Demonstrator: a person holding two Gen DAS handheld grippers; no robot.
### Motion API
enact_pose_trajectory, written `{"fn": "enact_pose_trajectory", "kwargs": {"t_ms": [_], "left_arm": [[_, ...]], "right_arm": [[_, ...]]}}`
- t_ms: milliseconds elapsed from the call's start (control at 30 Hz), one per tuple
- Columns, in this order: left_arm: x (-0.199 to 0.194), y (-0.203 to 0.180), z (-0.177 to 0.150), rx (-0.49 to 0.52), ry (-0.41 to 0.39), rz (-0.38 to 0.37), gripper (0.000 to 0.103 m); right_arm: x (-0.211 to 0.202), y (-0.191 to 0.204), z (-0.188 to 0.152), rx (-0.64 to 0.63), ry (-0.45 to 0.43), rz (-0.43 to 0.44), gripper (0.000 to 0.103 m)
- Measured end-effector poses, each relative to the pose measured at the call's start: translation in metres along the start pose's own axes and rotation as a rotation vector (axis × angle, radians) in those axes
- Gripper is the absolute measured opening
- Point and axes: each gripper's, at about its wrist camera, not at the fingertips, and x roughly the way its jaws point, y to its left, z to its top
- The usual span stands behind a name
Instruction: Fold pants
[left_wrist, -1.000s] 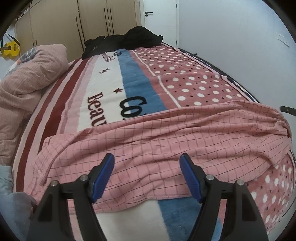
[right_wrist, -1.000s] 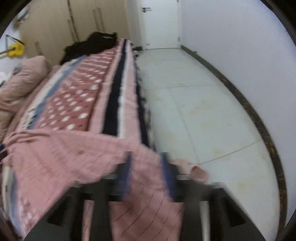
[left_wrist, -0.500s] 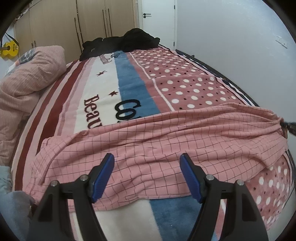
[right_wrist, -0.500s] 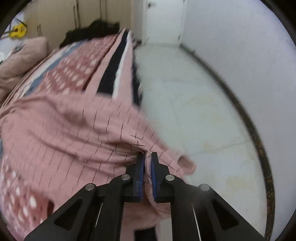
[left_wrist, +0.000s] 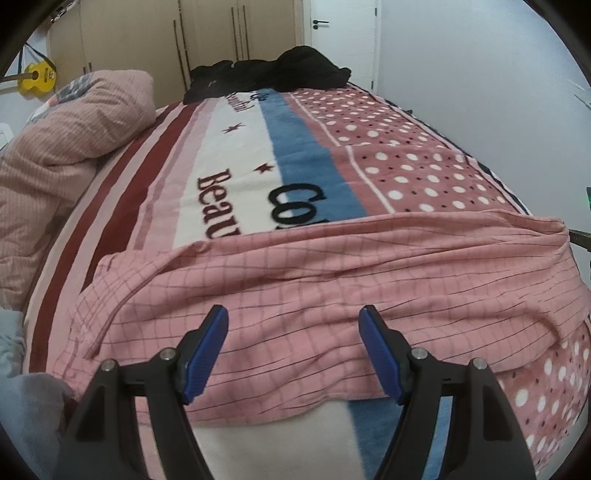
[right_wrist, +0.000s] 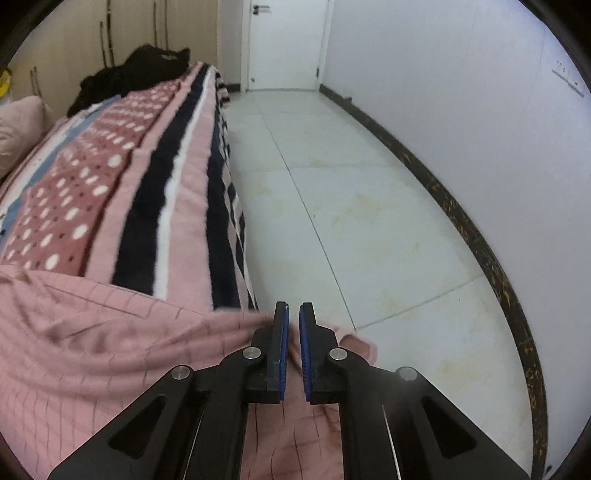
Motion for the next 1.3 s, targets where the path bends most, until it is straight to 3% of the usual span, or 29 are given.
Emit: {"fn": "enact_pose_trajectory", "kwargs": {"t_ms": [67,133,167,200,400,533,733,900,1100,1233,1300], "left_arm": [[-0.004,0.009,-0.005,-0.027,0.002,-0.011,0.070],[-0.013,0.022,-0.012,-0.068,-0.008,-0.033,0.082],[-0.019,0.028,-0.015,-0.090,-0.018,-0.040,0.084],[-0.024,0.034,-0.019,-0.112,-0.025,-0.053,0.085],[-0.034,0.058,-0.045,-0.244,0.018,-0.197,0.086],[-0.026,0.064,-0.064,-0.309,0.067,-0.281,0.086],[0.007,0.061,-0.076,-0.363,0.145,-0.320,0.090],[0.025,0.062,-0.055,-0.374,0.114,-0.289,0.094],[0.052,0.086,-0.024,-0.459,0.036,-0.210,0.093],[0.068,0.100,-0.002,-0.442,0.006,-0.073,0.093],[0.076,0.111,0.005,-0.456,0.004,-0.035,0.091]], "right_arm": [[0.003,0.000,0.000,0.012,0.014,-0.018,0.004],[-0.002,-0.001,0.001,0.044,0.016,-0.008,0.021],[-0.011,-0.004,-0.001,0.064,0.003,0.007,0.034],[-0.018,-0.005,-0.004,0.072,-0.011,0.016,0.041],[-0.097,0.011,-0.042,0.066,-0.095,0.214,0.057],[-0.126,0.037,-0.079,0.054,-0.074,0.389,0.061],[-0.121,0.060,-0.141,0.126,0.097,0.607,0.062],[-0.102,0.045,-0.150,0.314,0.049,0.697,0.067],[-0.073,0.036,-0.125,0.467,-0.037,0.591,0.066],[-0.062,0.029,-0.108,0.574,-0.093,0.497,0.066],[-0.060,0.030,-0.097,0.579,-0.117,0.422,0.056]]}}
